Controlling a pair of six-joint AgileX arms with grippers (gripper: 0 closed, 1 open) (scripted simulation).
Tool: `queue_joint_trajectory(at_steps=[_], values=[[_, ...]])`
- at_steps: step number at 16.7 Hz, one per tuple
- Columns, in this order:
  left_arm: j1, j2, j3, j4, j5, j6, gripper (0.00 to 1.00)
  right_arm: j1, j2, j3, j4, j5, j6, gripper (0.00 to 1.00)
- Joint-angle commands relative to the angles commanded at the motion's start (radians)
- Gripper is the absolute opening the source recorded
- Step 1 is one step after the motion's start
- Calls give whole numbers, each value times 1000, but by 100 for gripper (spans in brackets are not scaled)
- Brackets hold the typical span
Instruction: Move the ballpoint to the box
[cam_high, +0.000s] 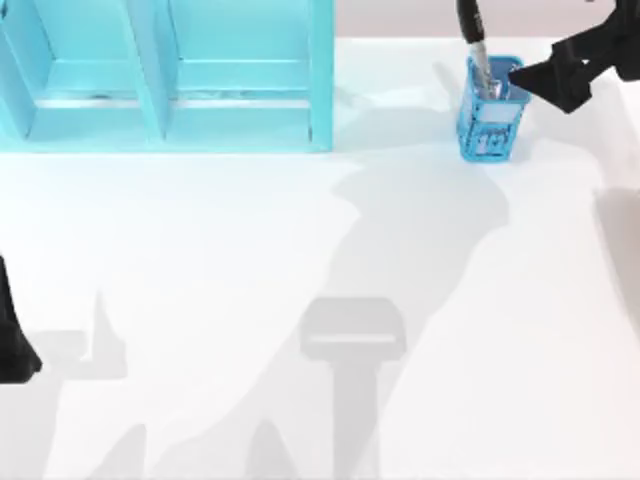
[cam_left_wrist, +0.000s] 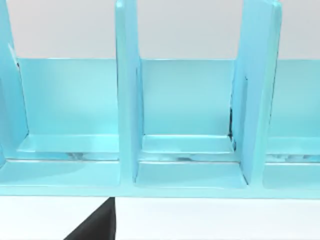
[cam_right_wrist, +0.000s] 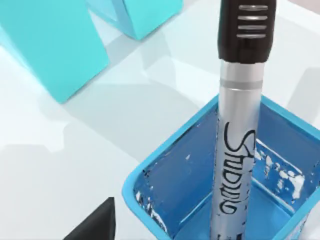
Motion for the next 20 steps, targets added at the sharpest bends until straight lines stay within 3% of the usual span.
queue_joint_trajectory(at_steps=[15,20], values=[[0,0,0,0,0,0,100,132,270,238,116,97,127,100],[0,0,0,0,0,0,100,132,270,238,116,97,127,62]])
